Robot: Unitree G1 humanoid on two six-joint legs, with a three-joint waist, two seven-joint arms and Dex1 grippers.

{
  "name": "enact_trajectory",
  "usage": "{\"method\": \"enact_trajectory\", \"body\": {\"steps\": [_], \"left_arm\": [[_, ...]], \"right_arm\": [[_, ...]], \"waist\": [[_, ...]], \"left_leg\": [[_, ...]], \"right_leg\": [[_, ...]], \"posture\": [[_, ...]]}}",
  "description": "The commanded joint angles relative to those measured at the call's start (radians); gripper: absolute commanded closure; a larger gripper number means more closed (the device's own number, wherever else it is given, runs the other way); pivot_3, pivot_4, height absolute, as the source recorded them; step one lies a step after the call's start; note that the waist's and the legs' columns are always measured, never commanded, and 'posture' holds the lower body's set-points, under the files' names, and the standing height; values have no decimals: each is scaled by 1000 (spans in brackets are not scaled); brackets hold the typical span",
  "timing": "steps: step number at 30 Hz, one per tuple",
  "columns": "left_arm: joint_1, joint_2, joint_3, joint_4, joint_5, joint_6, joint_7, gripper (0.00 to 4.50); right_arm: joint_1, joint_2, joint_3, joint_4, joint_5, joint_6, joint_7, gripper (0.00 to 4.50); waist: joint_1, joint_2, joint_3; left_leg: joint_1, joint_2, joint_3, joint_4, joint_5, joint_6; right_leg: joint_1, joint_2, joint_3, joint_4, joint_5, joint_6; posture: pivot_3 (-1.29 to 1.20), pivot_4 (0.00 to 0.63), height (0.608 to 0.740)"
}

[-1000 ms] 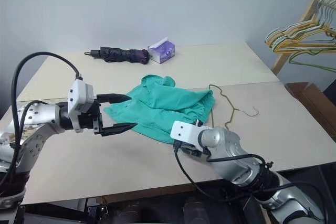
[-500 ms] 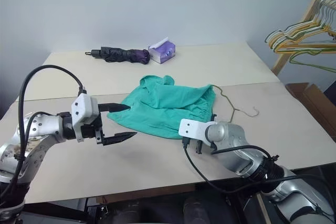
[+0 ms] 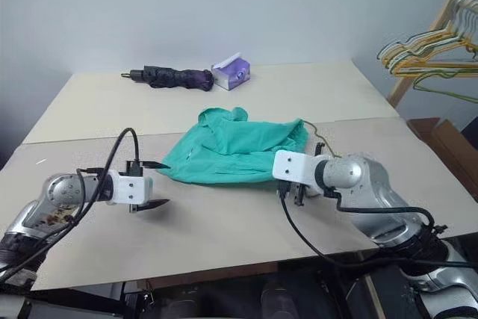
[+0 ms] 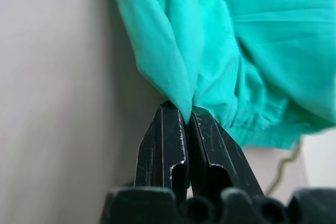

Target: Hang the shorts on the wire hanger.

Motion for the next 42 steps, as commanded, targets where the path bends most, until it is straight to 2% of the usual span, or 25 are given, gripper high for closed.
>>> {"method": "enact_trajectory", "body": {"steps": [1, 5, 9, 12, 16, 21, 25, 30, 34, 36, 39, 42], "left_arm": [[-77, -41, -30, 95, 89, -31, 105, 0], [-174, -108, -80, 241, 193, -44, 233, 0], [-239, -154, -113, 354, 213, -77, 258, 0], [-292, -173, -127, 423, 225, -102, 277, 466], [-347, -178, -133, 489, 225, -133, 288, 1620], [-387, -168, -135, 537, 224, -166, 292, 3342], [-396, -141, -129, 533, 209, -205, 267, 4481], [-386, -50, -114, 466, 81, -276, 43, 4481], [-315, 83, -110, 307, -173, -289, -293, 4481], [-262, 152, -103, 194, -287, -237, -418, 4481], [-131, 311, -83, -55, -466, -58, -605, 4481], [-11, 408, -29, -237, -592, 77, -653, 4481]], "right_arm": [[8, -24, -80, -78, 32, -4, 24, 4489], [34, -36, -120, -126, 69, 6, 45, 4489], [51, -38, -129, -142, 78, 7, 47, 4489], [46, -36, -126, -128, 74, 1, 43, 4500], [33, -23, -120, -116, 72, 4, 34, 4500], [29, -12, -108, -112, 66, 4, 27, 4500], [26, -11, -108, -97, 63, -10, 26, 4500], [25, -13, -106, -52, 70, -92, 42, 4500], [76, -72, -161, -30, 166, -304, 168, 4500], [95, -96, -188, -18, 228, -390, 238, 4500], [107, -147, -231, -5, 346, -453, 379, 4500], [95, -191, -250, 46, 415, -505, 488, 4500]], "waist": [[-3, 0, 0], [-6, 0, -1], [-14, 0, -2], [-22, 0, -2], [-35, 0, -2], [-60, 0, -2], [-67, -1, -2], [-84, -1, -2], [-90, 0, -2], [-92, 0, -2], [-94, 0, -2], [-87, -1, -2]], "left_leg": [[0, 0, 0, 0, 0, 0], [1, 0, 0, 0, 0, 0], [1, 0, 0, 0, 0, 0], [1, 0, 0, 0, 0, 0], [1, 0, 0, 0, 0, 0], [-1, 0, -1, 0, 0, 0], [-2, 0, -1, 0, 0, 0], [-1, 0, -1, 0, 0, 0], [-1, 0, -1, -1, 0, 0], [-1, 1, -1, -2, 0, 0], [-1, 1, 0, -1, 0, 0], [2, 3, 0, -1, 0, 0]], "right_leg": [[0, 0, 0, 0, 0, 0], [1, 0, 0, 0, 0, 1], [1, 0, 0, 0, 1, 1], [1, 0, 0, 0, 0, 1], [1, 0, 0, 0, 1, 1], [-1, 0, 0, 0, 0, 1], [-1, 0, 0, 0, 0, 1], [-1, 0, 0, 1, 0, 1], [-2, 0, 0, 1, 0, 1], [-2, 0, 0, 1, 0, 1], [-1, 0, 1, 2, 0, 1], [1, 0, 1, 2, 0, 0]], "posture": [[-181, 0, 740], [-194, 0, 740], [-201, 0, 740], [-212, 0, 740], [-213, 0, 740], [-209, 0, 740], [-205, 0, 740], [-196, 0, 740], [-173, 0, 740], [-166, 0, 740], [-137, 0, 740], [-95, 3, 740]]}}
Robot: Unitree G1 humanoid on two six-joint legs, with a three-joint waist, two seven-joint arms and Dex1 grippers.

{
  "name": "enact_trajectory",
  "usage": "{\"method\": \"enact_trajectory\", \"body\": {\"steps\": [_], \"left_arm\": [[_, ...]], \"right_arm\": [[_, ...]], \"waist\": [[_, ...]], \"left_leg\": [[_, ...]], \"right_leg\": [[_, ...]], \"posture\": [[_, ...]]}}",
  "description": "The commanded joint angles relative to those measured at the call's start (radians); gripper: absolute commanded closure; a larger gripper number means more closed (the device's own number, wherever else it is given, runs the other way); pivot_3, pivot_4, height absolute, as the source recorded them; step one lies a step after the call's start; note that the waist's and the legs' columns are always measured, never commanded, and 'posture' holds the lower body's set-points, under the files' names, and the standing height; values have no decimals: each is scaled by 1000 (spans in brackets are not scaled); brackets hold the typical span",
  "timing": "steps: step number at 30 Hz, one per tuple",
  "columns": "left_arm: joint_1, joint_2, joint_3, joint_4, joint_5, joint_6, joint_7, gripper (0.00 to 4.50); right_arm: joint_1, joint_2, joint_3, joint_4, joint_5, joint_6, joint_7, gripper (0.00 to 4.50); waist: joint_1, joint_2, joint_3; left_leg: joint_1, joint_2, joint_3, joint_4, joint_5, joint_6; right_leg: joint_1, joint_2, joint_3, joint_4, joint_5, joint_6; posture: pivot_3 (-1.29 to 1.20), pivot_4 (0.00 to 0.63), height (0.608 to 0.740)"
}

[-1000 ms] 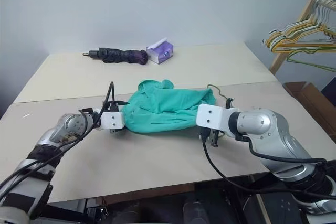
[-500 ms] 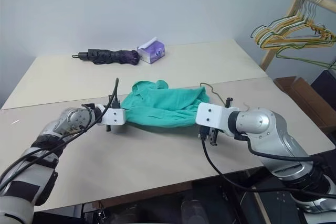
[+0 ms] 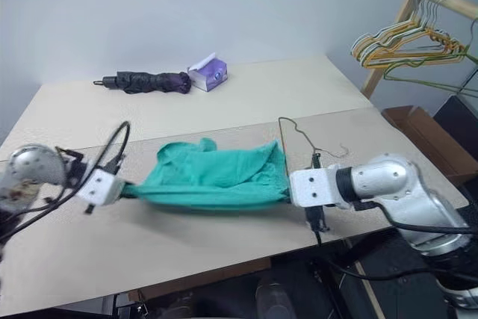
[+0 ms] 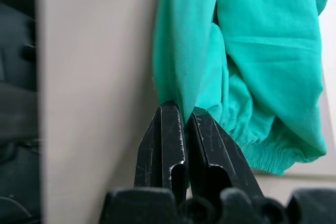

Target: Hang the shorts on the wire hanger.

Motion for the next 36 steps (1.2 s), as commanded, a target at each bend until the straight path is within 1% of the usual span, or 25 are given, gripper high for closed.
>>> {"method": "enact_trajectory", "body": {"steps": [1, 4, 7, 9, 11, 13, 14, 15, 16, 17, 18, 20, 21, 23, 25, 26, 28, 31, 32, 34, 35, 36], "left_arm": [[90, 85, 114, -183, -152, 163, -36, 4481], [149, 89, 189, -261, -182, 264, 17, 4481], [128, 56, 240, -274, -111, 340, 138, 4481], [53, -5, 268, -257, -75, 417, 268, 4481], [-45, -72, 285, -209, -5, 466, 401, 4481], [-225, -162, 283, -97, 105, 517, 589, 4481], [-308, -197, 274, -31, 163, 513, 668, 4481], [-365, -222, 268, 18, 206, 506, 718, 4481], [-445, -250, 256, 94, 270, 513, 808, 4481], [-501, -271, 247, 151, 315, 515, 870, 4481], [-597, -294, 230, 259, 387, 489, 989, 4481], [-742, -323, 202, 434, 493, 429, 1179, 4481], [-812, -338, 197, 518, 527, 401, 1272, 4481], [-923, -353, 181, 649, 582, 329, 1427, 4481], [-990, -348, 151, 728, 639, 234, 1537, 4481], [-1010, -347, 144, 755, 650, 198, 1565, 4481], [-1011, -351, 151, 774, 626, 117, 1526, 4481], [-989, -338, 131, 780, 646, 33, 1495, 4481], [-956, -331, 130, 760, 638, -24, 1465, 4481], [-781, -320, 156, 620, 498, -106, 1256, 4481], [-699, -315, 168, 542, 428, -113, 1161, 4481], [-585, -300, 174, 422, 341, -83, 1055, 4481]], "right_arm": [[-36, -51, -61, 81, 76, -79, 138, 4500], [-119, -40, -48, 169, 107, -111, 203, 4500], [-258, 22, -12, 302, 74, -144, 209, 4500], [-411, 102, 22, 480, 14, -186, 183, 4500], [-556, 180, 47, 671, -76, -261, 113, 4500], [-738, 295, 62, 941, -240, -392, -185, 4500], [-816, 340, 69, 1058, -310, -429, -329, 4500], [-872, 370, 74, 1151, -358, -463, -424, 4500], [-932, 396, 75, 1245, -398, -481, -536, 4500], [-974, 414, 77, 1319, -426, -504, -611, 4500], [-1028, 435, 72, 1402, -462, -535, -764, 4500], [-1103, 466, 61, 1519, -507, -582, -999, 4500], [-1130, 479, 49, 1560, -518, -613, -1115, 4500], [-1165, 489, 37, 1613, -540, -650, -1290, 4500], [-1174, 482, 30, 1642, -557, -698, -1412, 4500], [-1171, 474, 34, 1651, -568, -723, -1449, 4500], [-1143, 451, 51, 1661, -597, -768, -1496, 4500], [-1114, 438, 55, 1674, -611, -791, -1489, 4500], [-1088, 423, 66, 1672, -628, -812, -1495, 4500], [-982, 377, 99, 1655, -666, -885, -1469, 4500], [-942, 363, 106, 1648, -671, -911, -1446, 4500], [-891, 348, 111, 1635, -664, -958, -1400, 4500]], "waist": [[9, 0, 0], [29, 0, 0], [49, 0, 0], [63, 1, 0], [78, 1, 0], [97, 1, 1], [104, 1, 1], [113, 1, 1], [121, 1, 1], [130, 1, 1], [140, 1, 1], [157, 1, 0], [167, 0, 0], [180, 0, 0], [191, 0, 0], [197, 0, 0], [202, 0, 0], [205, 0, 0], [204, 0, 0], [202, 2, -2], [202, 2, -3], [200, 2, -3]], "left_leg": [[1, 0, 0, 0, 0, 0], [5, 0, 2, 0, 0, 0], [5, 1, 2, 0, 0, 0], [5, 4, 2, 0, 0, 0], [4, 4, 1, 1, 2, 2], [4, 4, 0, 1, 2, 2], [4, 4, 0, 1, 3, 2], [4, 4, -1, 1, 4, 1], [2, 3, -2, 0, 5, 0], [0, 3, -3, -1, 6, -1], [0, 2, -3, -3, 6, -1], [0, -1, -2, -9, 6, -1], [-3, -1, -1, -11, 6, -1], [-14, -1, -2, -14, 10, -8], [-26, -1, -2, -15, 16, -18], [-28, -1, -2, -16, 17, -19], [-28, -2, -2, -17, 16, -18], [-25, -2, -2, -17, 16, -18], [-24, -2, -2, -17, 16, -17], [-21, -2, -2, -17, 18, -16], [-16, -2, -1, -19, 18, -16], [-10, -1, -1, -20, 18, -16]], "right_leg": [[1, 0, 0, 0, 0, 0], [3, 0, 0, 0, 0, 0], [2, 1, 0, 1, 1, -2], [2, 5, 1, 1, 2, -3], [1, 7, 1, 0, 4, -4], [0, 8, 1, 1, 5, -5], [0, 8, 1, 2, 6, -6], [-1, 8, 1, 3, 6, -7], [-3, 8, 1, 3, 7, -8], [-5, 8, 1, 3, 12, -15], [-6, 7, 1, 3, 12, -15], [-8, 5, 1, 1, 11, -15], [-13, 5, 2, 2, 11, -15], [-26, 5, 2, 2, 12, -15], [-39, 4, 2, 11, 12, -16], [-41, 4, 2, 11, 12, -16], [-40, 4, 2, 10, 12, -16], [-36, 4, 1, 2, 12, -15], [-34, 4, 1, 2, 13, -15], [-31, 4, 1, 1, 15, -15], [-26, 4, 1, 0, 15, -15], [-20, 4, 1, 0, 14, -15]], "posture": [[-81, 3, 740], [-42, 1, 740], [-13, 0, 740], [-1, 0, 740], [16, 0, 740], [55, 0, 740], [71, 0, 740], [77, 0, 740], [84, 0, 740], [93, 0, 740], [96, 0, 740], [105, 0, 740], [103, 0, 740], [98, 0, 740], [92, 0, 740], [87, 0, 740], [80, 0, 740], [78, 0, 740], [77, 0, 740], [74, 0, 740], [72, 2, 740], [66, 14, 740]]}}
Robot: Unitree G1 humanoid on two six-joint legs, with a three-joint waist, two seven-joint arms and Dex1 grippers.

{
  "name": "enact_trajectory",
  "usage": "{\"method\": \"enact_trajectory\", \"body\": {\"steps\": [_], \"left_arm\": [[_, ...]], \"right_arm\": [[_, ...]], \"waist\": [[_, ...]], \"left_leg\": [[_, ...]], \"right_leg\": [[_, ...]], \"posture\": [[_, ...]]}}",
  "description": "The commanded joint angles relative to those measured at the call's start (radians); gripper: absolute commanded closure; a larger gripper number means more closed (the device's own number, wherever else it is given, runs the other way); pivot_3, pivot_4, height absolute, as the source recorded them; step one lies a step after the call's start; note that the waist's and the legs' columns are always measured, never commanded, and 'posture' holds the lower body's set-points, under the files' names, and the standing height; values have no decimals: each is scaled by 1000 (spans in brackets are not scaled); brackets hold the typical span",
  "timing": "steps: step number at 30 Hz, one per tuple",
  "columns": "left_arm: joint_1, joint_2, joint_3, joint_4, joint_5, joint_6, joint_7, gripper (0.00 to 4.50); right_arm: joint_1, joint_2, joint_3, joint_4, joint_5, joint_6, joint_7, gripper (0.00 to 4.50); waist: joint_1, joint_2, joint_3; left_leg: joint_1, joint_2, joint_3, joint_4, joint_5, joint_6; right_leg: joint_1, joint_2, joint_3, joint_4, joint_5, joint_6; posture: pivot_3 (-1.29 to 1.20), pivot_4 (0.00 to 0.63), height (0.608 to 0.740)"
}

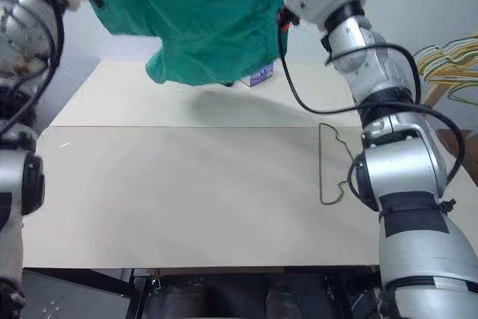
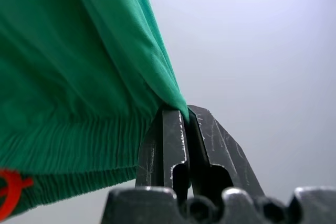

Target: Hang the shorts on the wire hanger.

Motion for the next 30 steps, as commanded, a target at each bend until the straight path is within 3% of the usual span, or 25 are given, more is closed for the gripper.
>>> {"method": "enact_trajectory", "body": {"steps": [1, 5, 9, 14, 15, 20, 30], "left_arm": [[273, 73, 70, -267, -255, 44, -294, 4481], [642, 159, 103, -640, -441, 209, -511, 4481], [881, 269, 138, -831, -527, 322, -668, 4481], [993, 375, 177, -897, -595, 379, -872, 4481], [1014, 401, 182, -908, -610, 389, -921, 4481], [1124, 501, 203, -967, -673, 404, -1138, 4481], [1279, 461, 240, -1181, -718, 503, -1162, 4481]], "right_arm": [[135, -92, -20, 16, 18, -95, 80, 4500], [317, -121, -2, -48, 71, -252, 294, 4500], [473, -132, 29, -144, 116, -367, 477, 4500], [589, -143, 52, -255, 201, -428, 666, 4500], [607, -155, 62, -281, 205, -433, 700, 4500], [684, -200, 80, -381, 265, -394, 854, 4500], [863, -274, 38, -623, 392, -247, 966, 4500]], "waist": [[-8, 0, 0], [-45, 0, 2], [-79, 0, 2], [-88, -1, 11], [-87, -1, 11], [-87, -2, 12], [-85, -6, 15]], "left_leg": [[3, 0, 1, 0, 0, 0], [1, 1, 0, -1, 0, 0], [2, 2, -1, -1, -1, 2], [23, 3, 0, -1, 0, 4], [26, 3, 1, -1, 0, 5], [30, 3, 4, -1, 2, 8], [30, 4, 10, -1, 2, 8]], "right_leg": [[3, 0, 0, 0, 0, 0], [-1, 1, 1, 1, 0, -1], [1, 2, 2, 1, -1, -2], [21, 2, 2, -1, -7, 3], [23, 2, 3, 0, -10, -2], [26, 3, 7, 1, -10, -6], [23, 3, 14, 1, -10, -6]], "posture": [[64, 14, 740], [37, 31, 740], [17, 40, 740], [-1, 50, 740], [-2, 50, 740], [-24, 58, 740], [-54, 64, 740]]}}
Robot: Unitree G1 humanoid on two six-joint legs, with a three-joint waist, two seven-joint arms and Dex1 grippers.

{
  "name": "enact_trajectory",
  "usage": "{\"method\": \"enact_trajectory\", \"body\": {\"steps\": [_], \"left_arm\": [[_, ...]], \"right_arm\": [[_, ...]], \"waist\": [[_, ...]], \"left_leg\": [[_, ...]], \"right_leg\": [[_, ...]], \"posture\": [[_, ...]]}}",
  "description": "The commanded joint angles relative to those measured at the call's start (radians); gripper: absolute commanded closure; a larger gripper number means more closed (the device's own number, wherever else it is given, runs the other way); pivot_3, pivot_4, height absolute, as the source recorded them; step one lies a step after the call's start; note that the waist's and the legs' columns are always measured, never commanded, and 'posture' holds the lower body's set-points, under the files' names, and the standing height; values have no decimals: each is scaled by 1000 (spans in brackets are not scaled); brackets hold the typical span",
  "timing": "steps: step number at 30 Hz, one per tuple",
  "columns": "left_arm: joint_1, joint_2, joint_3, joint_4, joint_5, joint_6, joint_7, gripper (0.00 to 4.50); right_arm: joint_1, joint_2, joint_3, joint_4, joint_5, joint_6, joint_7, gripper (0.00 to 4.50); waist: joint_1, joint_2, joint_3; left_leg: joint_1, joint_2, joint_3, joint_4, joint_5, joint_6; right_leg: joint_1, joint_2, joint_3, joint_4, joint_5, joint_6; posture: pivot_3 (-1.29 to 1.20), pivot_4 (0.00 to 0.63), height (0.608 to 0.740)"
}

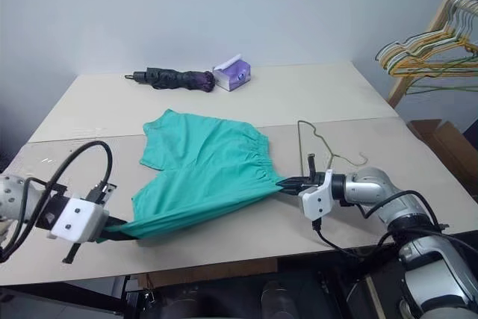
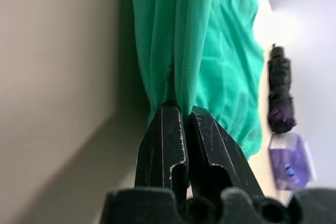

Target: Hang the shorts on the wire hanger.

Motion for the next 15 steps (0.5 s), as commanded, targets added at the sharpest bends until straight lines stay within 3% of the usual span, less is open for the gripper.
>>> {"method": "enact_trajectory", "body": {"steps": [1, 10, 13, 15], "left_arm": [[32, -1, 55, -52, -17, 32, -13, 4481], [70, -25, 90, -70, -11, 30, -47, 4481], [82, -28, 96, -70, -15, 30, -70, 3805], [91, -39, 102, -59, -14, 21, -86, 3199]], "right_arm": [[58, -72, -71, -90, 69, 114, 41, 4500], [257, -141, -130, -367, 156, 286, 100, 4500], [269, -133, -147, -396, 153, 322, 99, 4500], [280, -133, -154, -426, 172, 369, 122, 3856]], "waist": [[0, -1, 1], [-2, -4, 3], [-1, -5, 4], [0, -6, 5]], "left_leg": [[0, 0, 0, 0, 0, 0], [1, 2, 6, 0, 0, 0], [1, 2, 9, 0, 0, 0], [1, 3, 10, 0, 0, 0]], "right_leg": [[0, 0, 0, 0, 0, 0], [-2, 1, 5, 0, 0, -1], [-3, 2, 8, 0, 0, -1], [-4, 2, 8, 0, 0, -1]], "posture": [[-53, 64, 740], [-67, 68, 740], [-71, 70, 740], [-75, 70, 740]]}}
